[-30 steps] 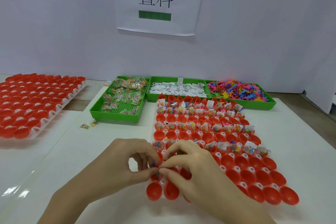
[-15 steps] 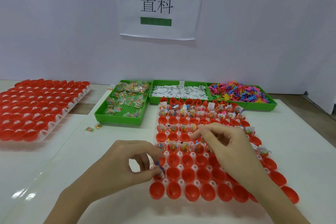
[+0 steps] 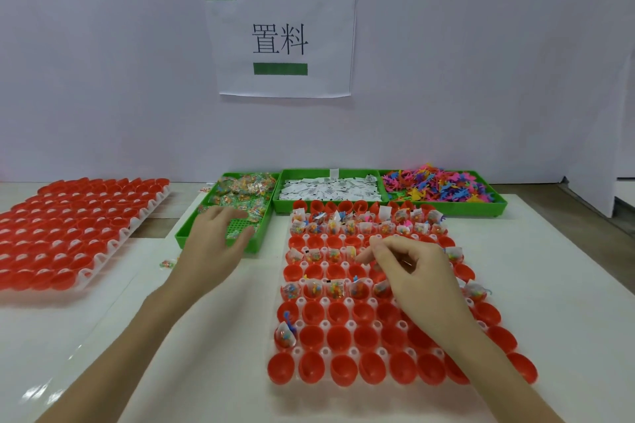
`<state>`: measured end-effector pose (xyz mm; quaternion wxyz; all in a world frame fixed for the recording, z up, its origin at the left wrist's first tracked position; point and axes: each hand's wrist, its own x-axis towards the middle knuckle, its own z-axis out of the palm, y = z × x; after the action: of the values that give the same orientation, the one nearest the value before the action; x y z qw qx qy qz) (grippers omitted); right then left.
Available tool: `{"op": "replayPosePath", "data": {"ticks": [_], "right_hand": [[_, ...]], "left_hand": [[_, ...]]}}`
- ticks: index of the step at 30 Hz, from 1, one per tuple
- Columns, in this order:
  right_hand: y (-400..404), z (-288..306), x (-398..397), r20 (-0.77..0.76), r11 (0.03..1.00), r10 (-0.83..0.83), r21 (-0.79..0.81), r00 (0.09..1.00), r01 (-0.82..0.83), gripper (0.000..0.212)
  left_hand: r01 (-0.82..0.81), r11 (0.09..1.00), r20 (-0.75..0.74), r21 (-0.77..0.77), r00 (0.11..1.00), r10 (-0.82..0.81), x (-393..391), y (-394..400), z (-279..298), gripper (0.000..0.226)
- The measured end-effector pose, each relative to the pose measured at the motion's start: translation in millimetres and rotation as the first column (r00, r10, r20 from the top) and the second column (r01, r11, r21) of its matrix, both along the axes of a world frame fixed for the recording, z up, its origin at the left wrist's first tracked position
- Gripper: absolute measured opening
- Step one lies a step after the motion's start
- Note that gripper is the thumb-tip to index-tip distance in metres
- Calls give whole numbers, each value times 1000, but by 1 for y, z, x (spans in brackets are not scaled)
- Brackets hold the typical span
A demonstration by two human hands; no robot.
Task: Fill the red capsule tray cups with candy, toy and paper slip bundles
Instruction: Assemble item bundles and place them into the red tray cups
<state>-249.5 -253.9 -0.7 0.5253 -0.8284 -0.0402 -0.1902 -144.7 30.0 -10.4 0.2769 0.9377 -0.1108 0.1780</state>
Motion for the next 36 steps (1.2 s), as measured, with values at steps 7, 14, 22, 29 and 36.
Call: {"op": "replayPosePath", "data": {"ticks": [7,14,22,29,36], "right_hand": [[-6,0,3,17,1000,-6,31,1000,5,32],[-11,0,7,27,999,-45,9,999,44,33],[-18,2,9,29,995,-98,9,995,98,33],[-17,0,11,5,995,-103,-12,995,103,33],[-17,-1,11,11,995,-93,-40,996,93,34]], "left_hand": [[170,911,-208,377,973,-95,39,-3,8,32],[314,809,-255,497,944,-209,51,5,26,31],[365,837,-213,408,930,-301,45,23,34,19],[283,920,-166,271,955,-245,31,23,39,17],[233,952,114,-200,970,-214,6,-23,25,13]]}}
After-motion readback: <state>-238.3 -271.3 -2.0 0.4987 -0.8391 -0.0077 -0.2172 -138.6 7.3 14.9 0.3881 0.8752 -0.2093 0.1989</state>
